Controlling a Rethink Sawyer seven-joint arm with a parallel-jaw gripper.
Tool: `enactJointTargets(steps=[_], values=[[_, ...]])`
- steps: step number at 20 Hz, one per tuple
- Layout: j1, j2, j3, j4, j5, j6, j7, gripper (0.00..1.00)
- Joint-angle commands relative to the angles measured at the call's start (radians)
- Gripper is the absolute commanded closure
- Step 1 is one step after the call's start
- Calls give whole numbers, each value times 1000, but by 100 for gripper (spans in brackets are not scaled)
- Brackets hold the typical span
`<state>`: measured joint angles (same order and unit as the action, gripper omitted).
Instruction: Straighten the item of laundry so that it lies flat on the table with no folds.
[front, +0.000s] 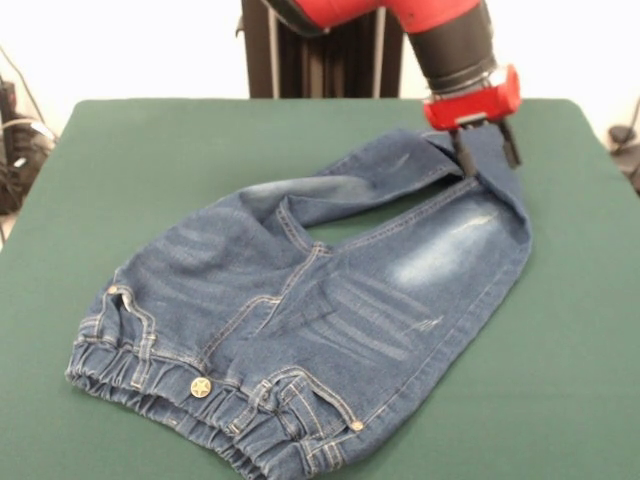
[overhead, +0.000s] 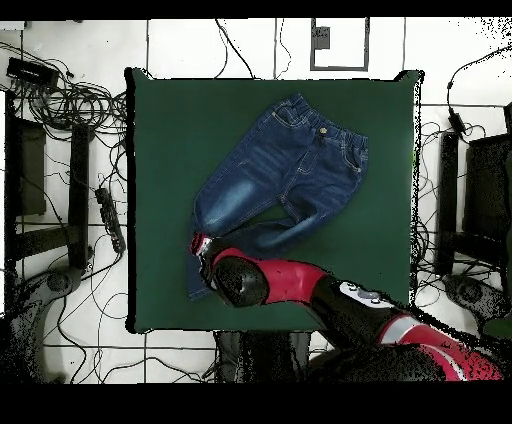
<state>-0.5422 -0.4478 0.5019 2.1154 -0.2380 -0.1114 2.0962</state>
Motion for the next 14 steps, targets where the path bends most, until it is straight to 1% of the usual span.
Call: enactJointTargets(steps=[1,4,8,14], values=[[18,-63,-10,-23,69,117,112,0],[11,-79,-8,-14,63,130,116,0],[12,-60,-9,-17,52,111,124,0],[51,62,-49,-99,26,1,127,0]])
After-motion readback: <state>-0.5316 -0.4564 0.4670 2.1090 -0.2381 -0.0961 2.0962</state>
